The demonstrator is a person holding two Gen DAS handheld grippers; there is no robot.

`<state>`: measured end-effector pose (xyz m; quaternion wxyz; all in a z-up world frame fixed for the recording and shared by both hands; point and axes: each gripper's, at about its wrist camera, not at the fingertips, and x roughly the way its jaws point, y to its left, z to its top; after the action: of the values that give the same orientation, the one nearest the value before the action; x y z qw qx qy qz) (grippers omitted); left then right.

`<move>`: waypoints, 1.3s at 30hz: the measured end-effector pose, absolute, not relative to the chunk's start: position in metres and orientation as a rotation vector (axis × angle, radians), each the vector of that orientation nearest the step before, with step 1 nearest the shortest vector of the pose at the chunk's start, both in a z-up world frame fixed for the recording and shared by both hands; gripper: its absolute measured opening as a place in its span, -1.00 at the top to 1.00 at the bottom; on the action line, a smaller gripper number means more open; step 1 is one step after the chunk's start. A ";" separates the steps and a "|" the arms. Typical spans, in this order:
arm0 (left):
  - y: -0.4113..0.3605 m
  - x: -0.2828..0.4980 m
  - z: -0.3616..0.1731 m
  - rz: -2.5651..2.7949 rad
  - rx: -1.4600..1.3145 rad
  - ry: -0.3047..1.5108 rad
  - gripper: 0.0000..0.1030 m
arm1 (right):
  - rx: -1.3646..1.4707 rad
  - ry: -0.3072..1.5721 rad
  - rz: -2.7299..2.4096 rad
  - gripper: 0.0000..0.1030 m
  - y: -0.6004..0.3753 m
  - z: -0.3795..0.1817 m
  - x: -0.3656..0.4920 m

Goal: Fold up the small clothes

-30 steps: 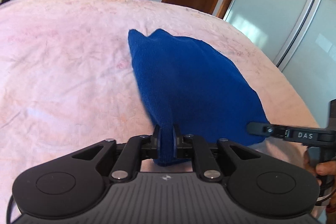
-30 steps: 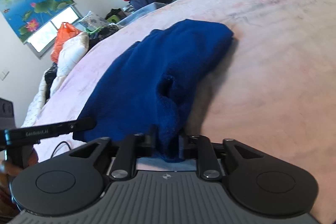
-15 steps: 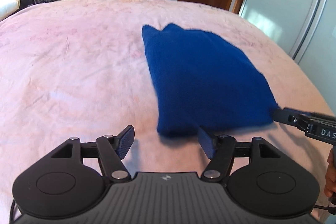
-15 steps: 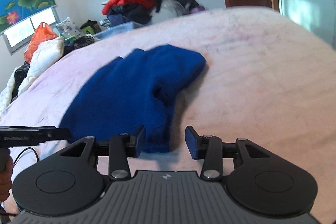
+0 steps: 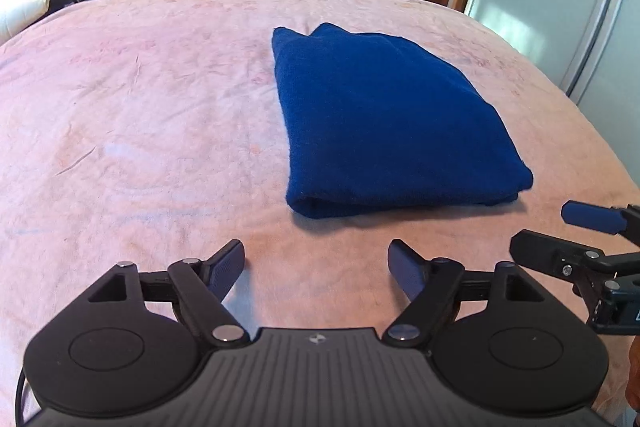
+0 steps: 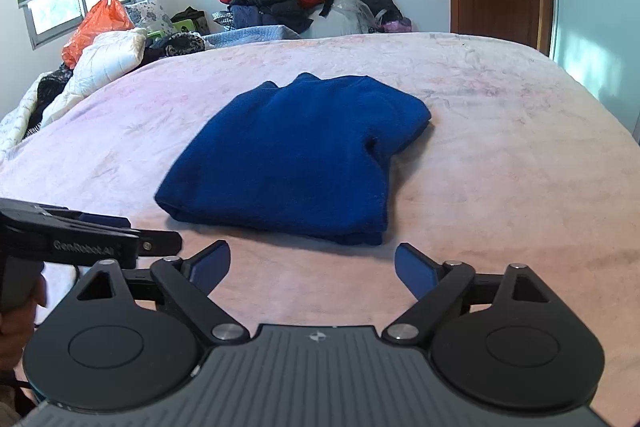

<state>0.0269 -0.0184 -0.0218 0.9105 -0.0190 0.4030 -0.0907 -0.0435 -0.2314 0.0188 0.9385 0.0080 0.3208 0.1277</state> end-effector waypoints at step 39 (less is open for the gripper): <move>-0.027 0.021 -0.032 -0.066 0.009 0.852 -0.63 | 0.072 0.737 0.139 -0.99 -0.224 -0.001 -0.048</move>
<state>0.0214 -0.0269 -0.0322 0.9102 0.0044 0.4130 -0.0321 -0.0485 -0.2244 -0.0010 0.9299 0.0350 0.3598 0.0680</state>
